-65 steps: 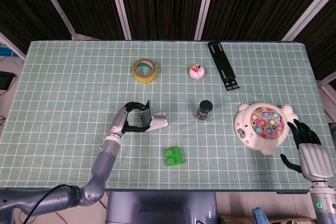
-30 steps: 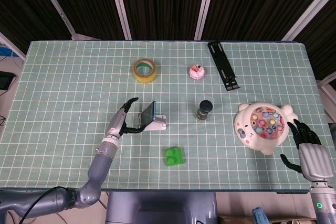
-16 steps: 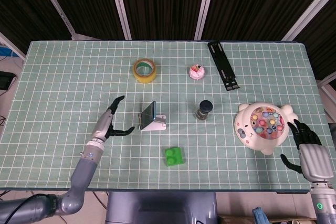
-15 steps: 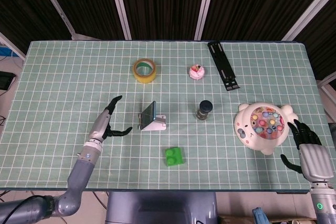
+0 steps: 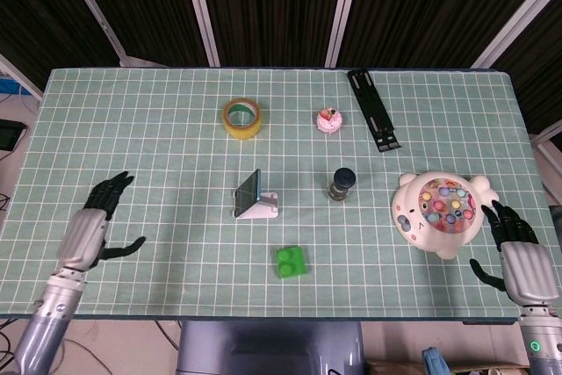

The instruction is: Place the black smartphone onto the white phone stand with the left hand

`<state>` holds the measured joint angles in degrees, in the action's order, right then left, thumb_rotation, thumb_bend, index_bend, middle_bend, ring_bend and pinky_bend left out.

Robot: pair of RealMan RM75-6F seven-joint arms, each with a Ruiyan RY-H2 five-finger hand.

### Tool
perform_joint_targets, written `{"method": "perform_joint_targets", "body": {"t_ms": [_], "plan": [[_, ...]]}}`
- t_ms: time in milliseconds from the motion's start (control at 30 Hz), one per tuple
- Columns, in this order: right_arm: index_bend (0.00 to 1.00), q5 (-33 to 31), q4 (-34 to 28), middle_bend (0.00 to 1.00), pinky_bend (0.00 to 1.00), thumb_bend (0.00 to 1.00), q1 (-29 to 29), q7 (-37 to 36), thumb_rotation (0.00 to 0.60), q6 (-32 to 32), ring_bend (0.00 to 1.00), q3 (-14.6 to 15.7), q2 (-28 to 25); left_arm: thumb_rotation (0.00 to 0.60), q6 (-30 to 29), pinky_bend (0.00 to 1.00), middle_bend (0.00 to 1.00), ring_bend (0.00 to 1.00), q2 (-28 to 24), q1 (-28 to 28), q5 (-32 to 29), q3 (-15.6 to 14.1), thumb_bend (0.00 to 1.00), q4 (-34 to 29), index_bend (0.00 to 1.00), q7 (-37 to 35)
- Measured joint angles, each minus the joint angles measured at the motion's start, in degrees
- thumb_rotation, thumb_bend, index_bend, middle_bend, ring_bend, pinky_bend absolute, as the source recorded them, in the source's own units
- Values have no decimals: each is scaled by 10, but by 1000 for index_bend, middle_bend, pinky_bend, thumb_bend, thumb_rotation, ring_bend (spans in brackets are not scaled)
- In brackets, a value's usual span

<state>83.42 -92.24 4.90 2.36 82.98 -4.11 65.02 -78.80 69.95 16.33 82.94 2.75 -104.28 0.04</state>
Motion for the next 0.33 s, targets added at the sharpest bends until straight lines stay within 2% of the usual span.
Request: {"method": "perform_joint_targets", "body": {"t_ms": [133,333], "plan": [[60,1,0,0,151,364,0,0,600,1,0,0,0,600,-62,0,0,0,-15,-48,40,-34,114,54,0,49],[60,2,1,0,151,363,-1,-2,600,1,0,0,0,600,-121,0,0,0,-10,-88,65,-50,111,127,0,82]]}}
